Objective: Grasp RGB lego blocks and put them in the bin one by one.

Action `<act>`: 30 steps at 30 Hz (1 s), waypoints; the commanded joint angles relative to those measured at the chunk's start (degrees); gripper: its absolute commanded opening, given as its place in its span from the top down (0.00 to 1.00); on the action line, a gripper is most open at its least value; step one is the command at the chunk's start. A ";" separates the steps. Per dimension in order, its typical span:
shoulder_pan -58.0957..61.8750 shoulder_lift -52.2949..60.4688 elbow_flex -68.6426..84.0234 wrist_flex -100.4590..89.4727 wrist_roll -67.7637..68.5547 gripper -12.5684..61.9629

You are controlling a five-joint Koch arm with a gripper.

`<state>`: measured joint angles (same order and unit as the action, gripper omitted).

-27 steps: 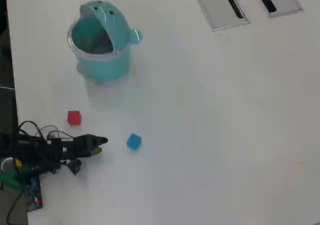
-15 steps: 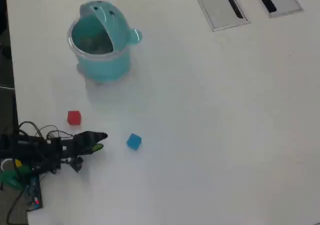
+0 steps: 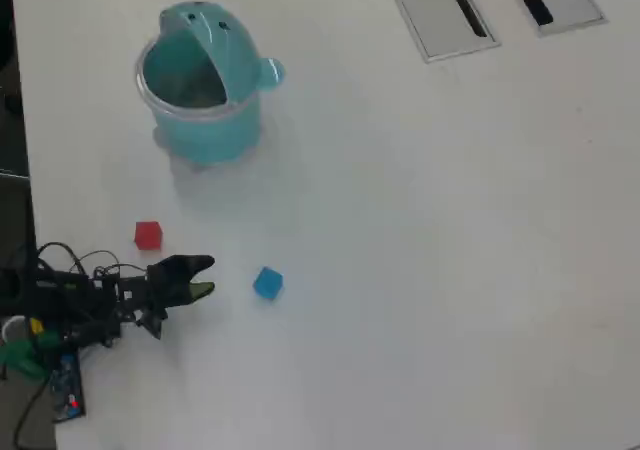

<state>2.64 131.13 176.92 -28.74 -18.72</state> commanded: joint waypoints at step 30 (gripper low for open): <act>-0.62 4.57 -36.12 18.63 -32.26 0.35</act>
<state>1.76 131.22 144.14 -8.70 -51.15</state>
